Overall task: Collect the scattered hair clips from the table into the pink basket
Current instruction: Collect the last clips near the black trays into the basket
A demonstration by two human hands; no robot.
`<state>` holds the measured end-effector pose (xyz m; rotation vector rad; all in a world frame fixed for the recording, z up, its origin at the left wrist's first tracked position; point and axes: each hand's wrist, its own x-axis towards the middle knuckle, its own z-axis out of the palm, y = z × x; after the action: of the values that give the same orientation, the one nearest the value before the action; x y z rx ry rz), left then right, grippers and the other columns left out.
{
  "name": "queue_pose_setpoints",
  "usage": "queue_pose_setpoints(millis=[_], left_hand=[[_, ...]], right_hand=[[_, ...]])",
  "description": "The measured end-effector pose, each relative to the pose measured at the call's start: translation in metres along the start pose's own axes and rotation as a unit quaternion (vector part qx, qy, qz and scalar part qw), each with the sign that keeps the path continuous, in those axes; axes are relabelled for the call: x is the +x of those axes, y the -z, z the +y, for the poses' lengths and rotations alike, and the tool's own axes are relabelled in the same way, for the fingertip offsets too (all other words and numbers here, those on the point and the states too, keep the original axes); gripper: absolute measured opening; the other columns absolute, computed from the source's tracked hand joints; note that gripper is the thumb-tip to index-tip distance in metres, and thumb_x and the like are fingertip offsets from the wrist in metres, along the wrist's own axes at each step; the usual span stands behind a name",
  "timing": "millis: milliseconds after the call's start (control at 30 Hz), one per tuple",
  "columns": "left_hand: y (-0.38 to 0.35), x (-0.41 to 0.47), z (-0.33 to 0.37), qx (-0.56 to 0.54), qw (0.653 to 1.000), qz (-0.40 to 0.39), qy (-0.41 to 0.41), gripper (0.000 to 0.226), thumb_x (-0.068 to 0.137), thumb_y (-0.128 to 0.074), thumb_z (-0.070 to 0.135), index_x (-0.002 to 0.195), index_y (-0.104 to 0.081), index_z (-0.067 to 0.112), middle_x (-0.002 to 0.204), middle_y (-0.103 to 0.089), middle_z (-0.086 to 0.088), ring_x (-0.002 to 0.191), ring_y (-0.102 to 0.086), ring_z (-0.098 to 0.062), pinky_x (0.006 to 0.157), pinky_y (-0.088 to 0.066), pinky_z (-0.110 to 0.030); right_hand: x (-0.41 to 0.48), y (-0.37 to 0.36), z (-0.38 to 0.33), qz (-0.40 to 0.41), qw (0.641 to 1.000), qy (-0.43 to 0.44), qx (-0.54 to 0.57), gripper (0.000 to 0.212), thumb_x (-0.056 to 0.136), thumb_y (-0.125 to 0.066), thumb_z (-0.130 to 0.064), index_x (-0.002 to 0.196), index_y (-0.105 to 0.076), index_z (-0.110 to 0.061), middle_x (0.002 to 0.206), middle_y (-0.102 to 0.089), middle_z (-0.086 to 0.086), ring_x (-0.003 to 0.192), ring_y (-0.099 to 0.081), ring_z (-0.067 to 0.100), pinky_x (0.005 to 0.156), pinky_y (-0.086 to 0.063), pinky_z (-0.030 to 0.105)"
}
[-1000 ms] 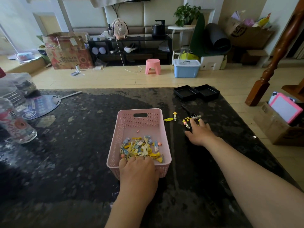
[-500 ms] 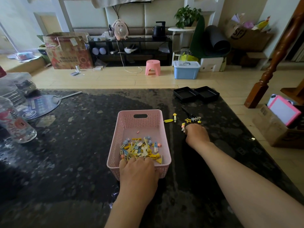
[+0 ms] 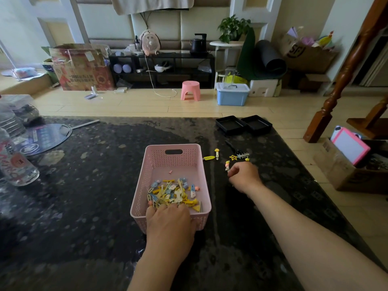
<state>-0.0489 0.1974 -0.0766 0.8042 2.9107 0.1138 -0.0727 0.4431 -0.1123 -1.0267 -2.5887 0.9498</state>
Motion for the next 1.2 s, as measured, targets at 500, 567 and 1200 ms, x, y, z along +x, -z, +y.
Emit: queue_pose_setpoints(millis=[500,567,1200], left_hand=[[0.005,-0.003,0.001,0.001,1.000,-0.003,-0.001,0.026,0.097,-0.043,0.050,0.104,-0.055,0.028,0.110,-0.062,0.007,0.106,-0.053,-0.018,0.095,-0.032,-0.042],[0.005,-0.003,0.001,-0.001,1.000,-0.006,-0.001,0.027,0.097,-0.043,0.051,0.105,-0.056,0.028,0.110,-0.061,0.006,0.106,-0.053,-0.019,0.096,-0.032,-0.042],[0.003,0.001,0.001,-0.009,1.000,-0.017,0.003,0.022,0.099,-0.041,0.040,0.106,-0.055,0.025,0.112,-0.060,0.002,0.108,-0.050,-0.023,0.101,-0.029,-0.047]], right_hand=[[-0.030,0.017,-0.087,-0.204,0.925,0.156,0.279,0.005,0.087,-0.073,-0.014,0.091,-0.074,-0.017,0.097,-0.073,0.007,0.089,-0.069,0.019,0.074,-0.058,0.030],[-0.019,0.011,-0.078,-0.110,0.965,0.146,0.189,0.007,0.091,-0.068,-0.023,0.095,-0.073,-0.019,0.099,-0.071,0.001,0.094,-0.066,0.017,0.079,-0.056,0.031],[0.065,-0.015,0.004,-0.135,0.960,-0.035,-0.242,0.081,0.090,-0.044,-0.067,0.156,-0.008,-0.037,0.166,0.003,0.010,0.150,0.002,0.041,0.117,-0.015,0.058]])
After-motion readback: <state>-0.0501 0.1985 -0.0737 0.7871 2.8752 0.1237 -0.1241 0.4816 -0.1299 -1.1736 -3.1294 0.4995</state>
